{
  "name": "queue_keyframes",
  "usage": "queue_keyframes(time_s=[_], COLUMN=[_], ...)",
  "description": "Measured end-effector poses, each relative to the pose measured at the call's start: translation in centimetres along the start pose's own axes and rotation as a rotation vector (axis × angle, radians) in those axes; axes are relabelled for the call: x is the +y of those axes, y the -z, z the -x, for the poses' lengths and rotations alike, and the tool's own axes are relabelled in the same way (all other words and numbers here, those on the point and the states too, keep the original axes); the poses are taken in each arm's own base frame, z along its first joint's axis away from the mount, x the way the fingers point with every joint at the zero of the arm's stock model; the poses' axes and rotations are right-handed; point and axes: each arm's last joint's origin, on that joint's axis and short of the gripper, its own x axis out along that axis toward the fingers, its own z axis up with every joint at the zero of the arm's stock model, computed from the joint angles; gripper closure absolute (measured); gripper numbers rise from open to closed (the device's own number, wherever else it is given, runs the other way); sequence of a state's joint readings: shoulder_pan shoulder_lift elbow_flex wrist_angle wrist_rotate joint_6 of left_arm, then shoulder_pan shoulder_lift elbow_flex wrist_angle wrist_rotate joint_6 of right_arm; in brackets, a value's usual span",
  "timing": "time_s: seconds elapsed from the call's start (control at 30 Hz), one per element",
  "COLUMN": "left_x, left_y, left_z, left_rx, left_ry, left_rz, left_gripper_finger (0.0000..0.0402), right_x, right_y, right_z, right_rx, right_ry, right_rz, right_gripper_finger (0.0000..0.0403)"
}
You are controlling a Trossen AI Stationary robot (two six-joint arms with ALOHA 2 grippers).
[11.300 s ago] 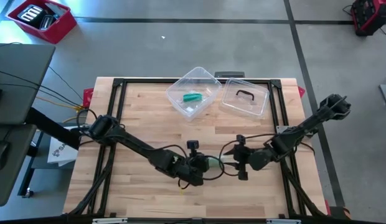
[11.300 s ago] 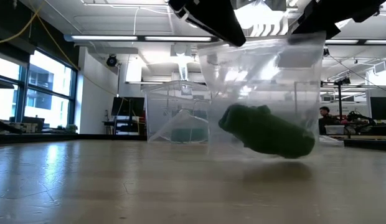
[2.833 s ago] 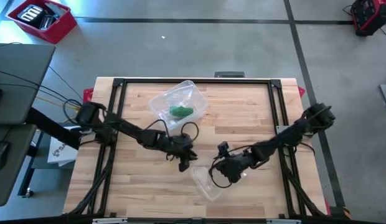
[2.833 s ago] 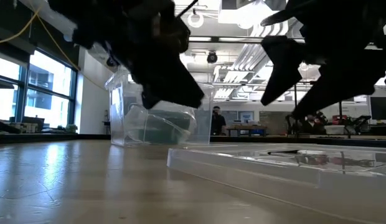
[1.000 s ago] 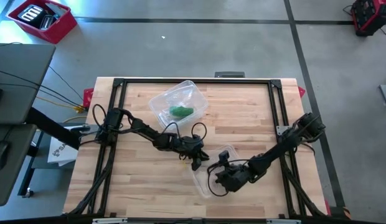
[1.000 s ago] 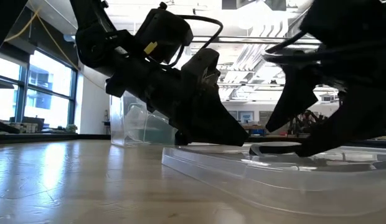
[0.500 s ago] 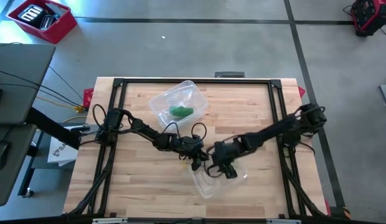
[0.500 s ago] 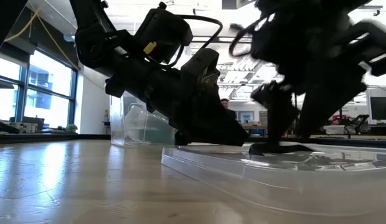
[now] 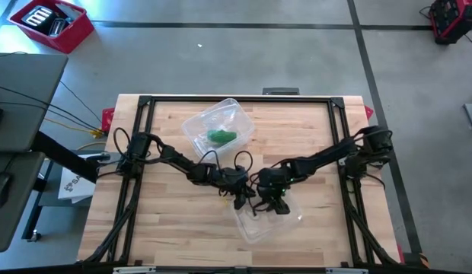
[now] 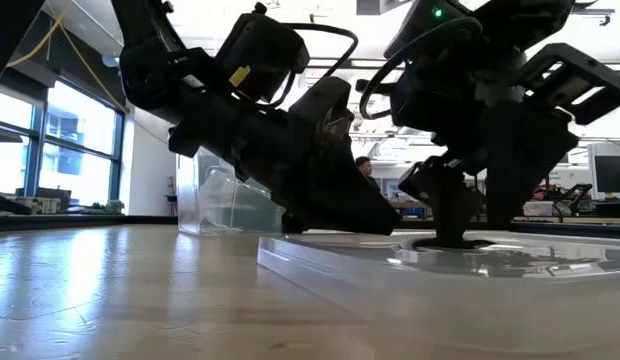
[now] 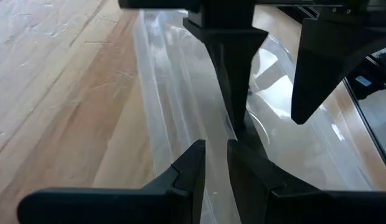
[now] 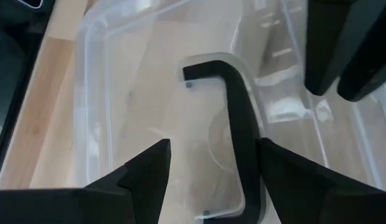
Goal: Roll bandage
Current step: Close the transparent storage box
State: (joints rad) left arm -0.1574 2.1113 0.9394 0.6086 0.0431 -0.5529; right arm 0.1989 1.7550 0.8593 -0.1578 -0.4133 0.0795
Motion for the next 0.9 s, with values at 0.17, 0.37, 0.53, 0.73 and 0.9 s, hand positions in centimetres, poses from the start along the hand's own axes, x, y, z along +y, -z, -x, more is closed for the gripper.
queue_keyframes(time_s=[0.17,0.37,0.53,0.73,0.9], left_x=[-0.1,0.0,0.1,0.1,0.1], left_y=[0.0,0.0,0.0,0.0,0.0], left_z=[0.0,0.0,0.0,0.0,0.0], left_rx=[-0.002,-0.001,-0.006,-0.007,-0.007], left_ry=[0.002,0.001,-0.011,-0.013,-0.013], left_rz=[-0.001,0.000,0.004,0.004,0.004], left_gripper_finger=[0.0335,0.0335,0.0335,0.0335,0.0335], right_x=[0.5,1.2,1.8,2.0,2.8], right_y=[-0.2,-0.8,-1.0,-1.4,-1.4], right_z=[0.0,0.7,0.9,1.0,0.4], right_rx=[-0.012,-0.057,-0.056,-0.098,-0.136], right_ry=[-0.054,-0.161,-0.269,-0.252,-0.029], right_rz=[-0.013,-0.048,-0.081,-0.069,0.029], right_gripper_finger=[0.0171,0.0171,0.0171,0.0171,0.0171])
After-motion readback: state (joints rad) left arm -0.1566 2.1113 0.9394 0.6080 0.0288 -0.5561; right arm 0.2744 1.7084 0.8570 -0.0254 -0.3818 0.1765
